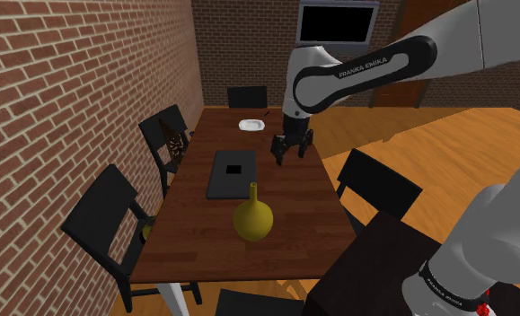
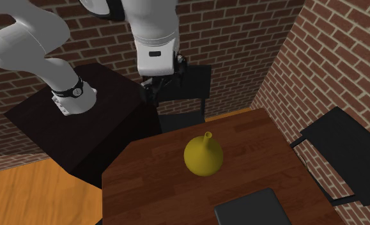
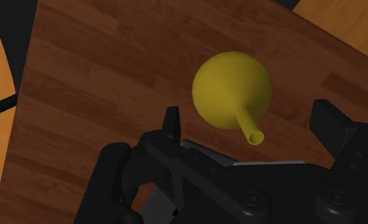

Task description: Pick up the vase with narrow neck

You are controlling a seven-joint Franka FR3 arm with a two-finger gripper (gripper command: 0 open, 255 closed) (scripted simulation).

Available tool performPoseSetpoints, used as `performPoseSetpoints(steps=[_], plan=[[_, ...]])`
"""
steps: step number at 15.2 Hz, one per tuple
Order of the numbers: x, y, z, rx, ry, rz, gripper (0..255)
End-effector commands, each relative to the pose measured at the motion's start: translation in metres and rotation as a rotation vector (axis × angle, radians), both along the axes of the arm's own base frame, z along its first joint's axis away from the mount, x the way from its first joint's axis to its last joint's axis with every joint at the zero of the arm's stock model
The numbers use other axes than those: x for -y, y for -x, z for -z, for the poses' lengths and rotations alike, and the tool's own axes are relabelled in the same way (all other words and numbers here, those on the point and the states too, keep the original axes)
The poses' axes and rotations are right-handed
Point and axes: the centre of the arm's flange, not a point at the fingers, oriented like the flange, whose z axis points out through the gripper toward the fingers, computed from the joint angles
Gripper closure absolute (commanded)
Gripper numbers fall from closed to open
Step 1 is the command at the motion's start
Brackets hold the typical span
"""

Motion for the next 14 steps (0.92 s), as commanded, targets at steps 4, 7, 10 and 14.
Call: performPoseSetpoints(steps=[4,7,10,14], plan=[[-0.016,-0.044,0.050,-0.012,0.017,-0.002,0],[-0.026,-0.072,0.078,-0.019,0.027,-0.004,0],[-0.035,-0.100,0.107,-0.026,0.038,-0.005,0],[-0.047,-0.136,0.145,-0.036,0.052,-0.007,0]])
